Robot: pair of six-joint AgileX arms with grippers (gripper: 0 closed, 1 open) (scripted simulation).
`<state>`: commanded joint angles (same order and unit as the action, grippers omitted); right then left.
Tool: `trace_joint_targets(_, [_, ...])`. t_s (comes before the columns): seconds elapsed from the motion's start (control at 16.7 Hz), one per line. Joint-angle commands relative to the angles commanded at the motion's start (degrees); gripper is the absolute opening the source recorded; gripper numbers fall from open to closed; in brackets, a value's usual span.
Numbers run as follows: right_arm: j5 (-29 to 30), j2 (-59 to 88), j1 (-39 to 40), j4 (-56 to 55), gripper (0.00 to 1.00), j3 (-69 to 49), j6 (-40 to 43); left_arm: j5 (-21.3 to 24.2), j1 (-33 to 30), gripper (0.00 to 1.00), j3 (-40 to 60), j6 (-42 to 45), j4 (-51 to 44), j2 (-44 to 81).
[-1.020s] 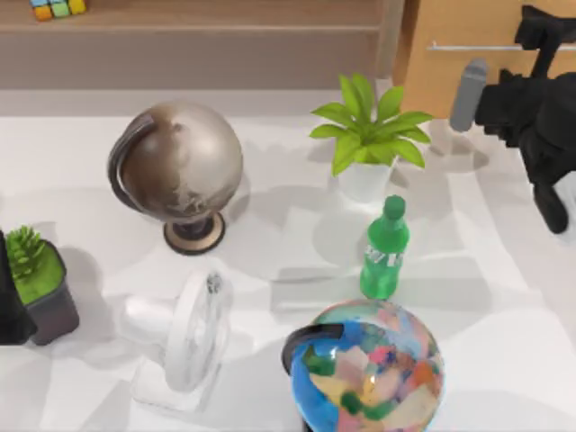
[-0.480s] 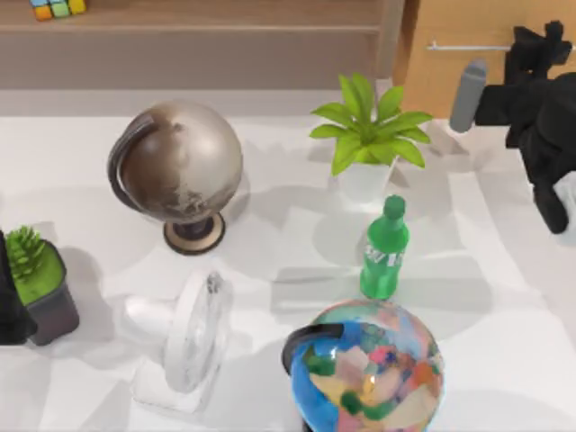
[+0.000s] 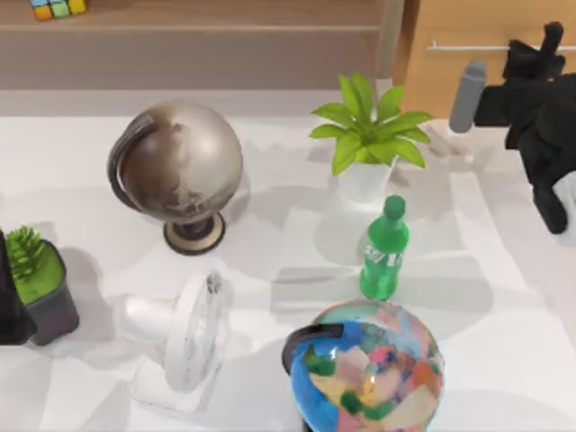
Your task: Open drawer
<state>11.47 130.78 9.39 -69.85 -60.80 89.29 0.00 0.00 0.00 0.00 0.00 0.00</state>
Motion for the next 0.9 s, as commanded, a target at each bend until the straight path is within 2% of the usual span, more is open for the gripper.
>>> trace_joint_targets(0.42, [-0.5,-1.8,-0.4,-0.9,0.0,1.1,-0.5,0.0,0.0,1.0,0.0,0.0,0.0,0.0])
trace_joint_targets(0.9, [0.5,-7.9,0.6,-7.6,0.0,13.4,-1.1,0.0,0.0,1.0,0.0,0.0,0.0,0.0])
